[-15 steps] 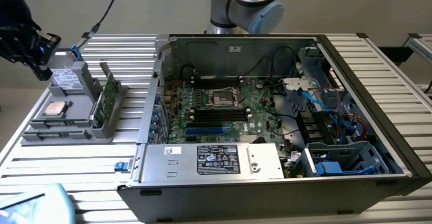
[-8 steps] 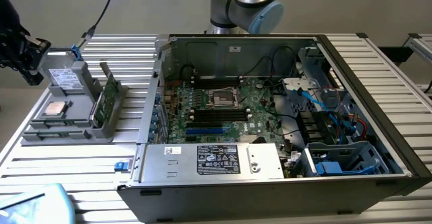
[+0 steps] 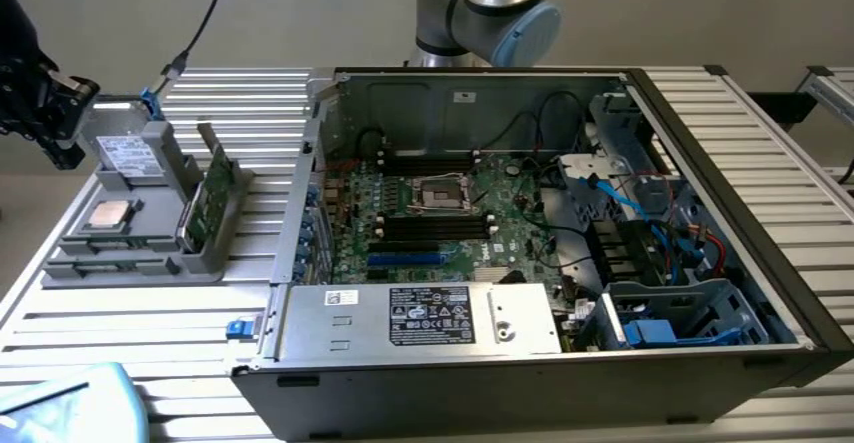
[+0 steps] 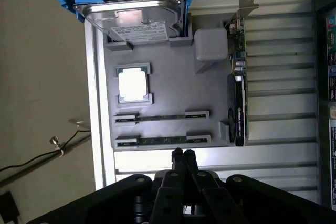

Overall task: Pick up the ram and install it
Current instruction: 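Pick up the ram and move it above insertion slot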

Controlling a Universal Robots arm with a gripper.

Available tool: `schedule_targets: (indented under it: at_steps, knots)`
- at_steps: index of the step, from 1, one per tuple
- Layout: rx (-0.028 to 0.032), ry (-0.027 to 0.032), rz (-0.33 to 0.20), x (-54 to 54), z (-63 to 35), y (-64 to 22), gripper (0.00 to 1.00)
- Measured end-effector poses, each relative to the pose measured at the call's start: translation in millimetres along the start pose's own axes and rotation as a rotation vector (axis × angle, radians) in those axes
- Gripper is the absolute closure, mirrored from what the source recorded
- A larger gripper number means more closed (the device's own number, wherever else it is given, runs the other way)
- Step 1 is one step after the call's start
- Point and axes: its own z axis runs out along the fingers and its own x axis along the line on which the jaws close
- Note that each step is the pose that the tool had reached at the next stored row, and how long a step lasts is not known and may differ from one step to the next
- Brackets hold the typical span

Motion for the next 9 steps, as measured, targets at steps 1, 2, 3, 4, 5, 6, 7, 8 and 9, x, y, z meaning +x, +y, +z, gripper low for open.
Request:
schedule_targets:
  at_steps: [1,2,3,4,5,6,7,8,9]
  knots:
    - [0.0,-0.0001,0.0,0.0,0.0,0.0,0.89]
    - [-0.0001,-0.0001,0.0,0.0,0.0,0.0,0.89]
    - [0.0,-0.0001,0.0,0.0,0.0,0.0,0.89]
    - [0.0,-0.0001,0.0,0.0,0.0,0.0,0.89]
    - [0.0,0.0,0.0,0.0,0.0,0.0,0.89]
    - [0.0,0.0,0.0,0.0,0.0,0.0,0.89]
    - [-0.0006,0.0001,0.0,0.0,0.0,-0.2,0.89]
    - [-0.0014,-0.0003,-0.008,0.2,0.0,-0.4,0.89]
    - [-0.0009,0.0002,-0.024,0.1,0.0,-0.4,0.89]
